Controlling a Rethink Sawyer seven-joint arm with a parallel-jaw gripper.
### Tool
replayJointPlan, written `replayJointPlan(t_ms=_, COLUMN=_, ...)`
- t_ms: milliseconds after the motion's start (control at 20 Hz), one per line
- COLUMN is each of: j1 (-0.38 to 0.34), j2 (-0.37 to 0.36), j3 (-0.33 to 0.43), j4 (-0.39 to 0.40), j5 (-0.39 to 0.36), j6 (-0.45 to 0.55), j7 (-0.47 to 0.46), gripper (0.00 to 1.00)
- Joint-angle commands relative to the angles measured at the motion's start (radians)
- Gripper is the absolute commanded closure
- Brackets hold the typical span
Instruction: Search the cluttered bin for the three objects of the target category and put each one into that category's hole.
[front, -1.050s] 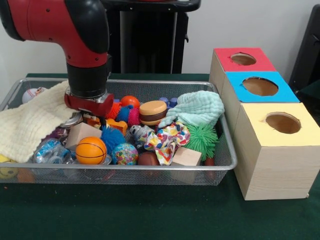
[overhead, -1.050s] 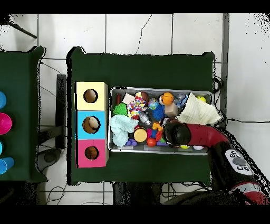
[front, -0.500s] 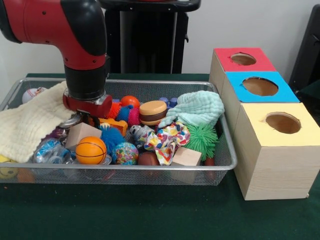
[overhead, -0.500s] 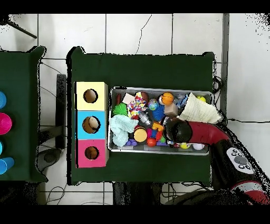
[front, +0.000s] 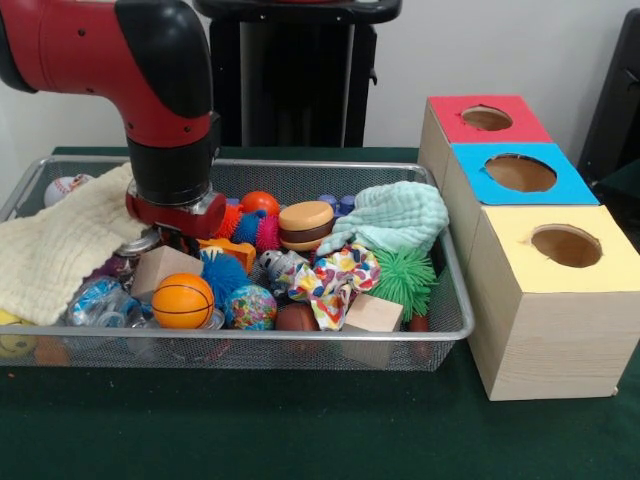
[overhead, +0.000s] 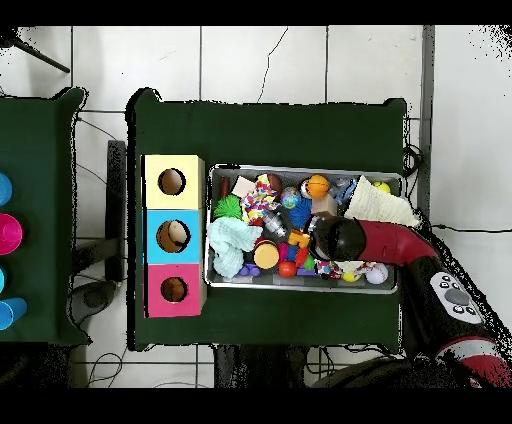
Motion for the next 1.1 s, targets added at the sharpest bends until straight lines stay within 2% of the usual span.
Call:
replayJointPlan(t_ms=50, j1=0.007, j2=0.133, j3=0.094, j4=0.025, j5=-0.009, j6=0.115, j7=-0.156, gripper=1.0)
replayJointPlan(t_ms=350, j1=0.048, j2=-0.001, j3=0.084, j4=0.097, j5=-0.003, j6=0.101, j7=-0.097, gripper=1.0)
replayJointPlan(t_ms=550, j1=0.076, j2=-0.056, j3=0.075, j4=0.106, j5=0.003, j6=0.106, j7=-0.076, gripper=1.0)
replayJointPlan(t_ms=850, j1=0.098, j2=-0.091, j3=0.07, j4=0.108, j5=0.027, j6=0.148, j7=-0.075, gripper=1.0)
replayJointPlan(t_ms=1100, j1=0.118, j2=-0.115, j3=0.052, j4=0.115, j5=0.019, j6=0.122, j7=-0.053, gripper=1.0)
